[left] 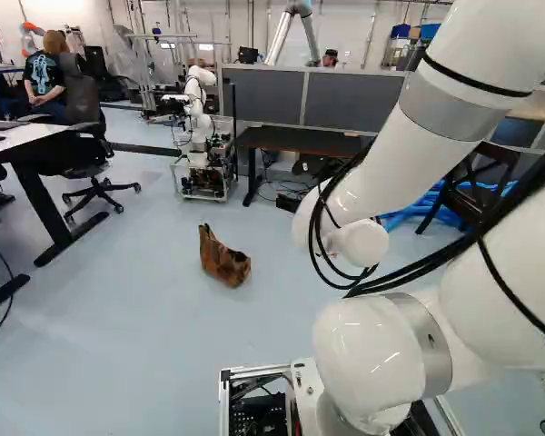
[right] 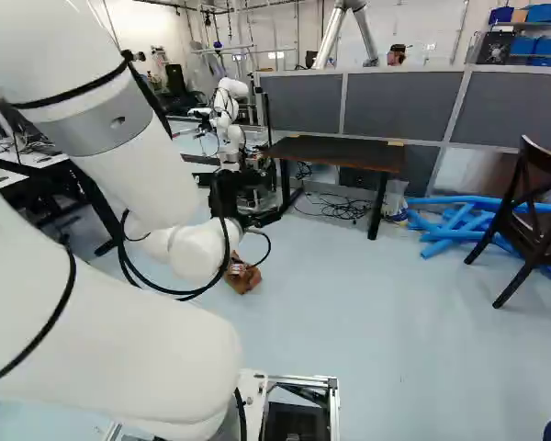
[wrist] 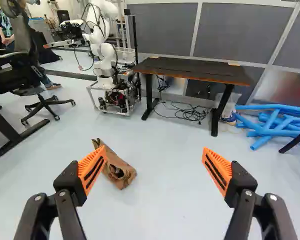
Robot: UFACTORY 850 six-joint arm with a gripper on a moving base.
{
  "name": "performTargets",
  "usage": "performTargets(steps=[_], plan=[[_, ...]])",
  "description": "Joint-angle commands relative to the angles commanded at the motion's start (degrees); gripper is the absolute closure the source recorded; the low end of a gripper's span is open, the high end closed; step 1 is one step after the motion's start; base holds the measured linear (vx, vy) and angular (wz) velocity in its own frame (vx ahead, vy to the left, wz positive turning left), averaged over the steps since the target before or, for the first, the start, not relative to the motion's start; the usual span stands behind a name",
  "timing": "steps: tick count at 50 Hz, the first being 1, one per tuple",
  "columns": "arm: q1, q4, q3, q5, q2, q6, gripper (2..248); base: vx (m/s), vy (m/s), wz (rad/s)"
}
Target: Pick up the bag on the ground and place it on the table
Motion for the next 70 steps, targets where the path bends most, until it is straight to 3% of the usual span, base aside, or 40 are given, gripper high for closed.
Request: performTargets(steps=[25, 70], plan=[[0.00, 0.00, 0.00, 0.00, 0.00, 0.00, 3, 0.062, 0.004, 0.014], [0.00, 0.00, 0.00, 0.00, 0.00, 0.00, 3, 0.121, 0.061, 0.281]])
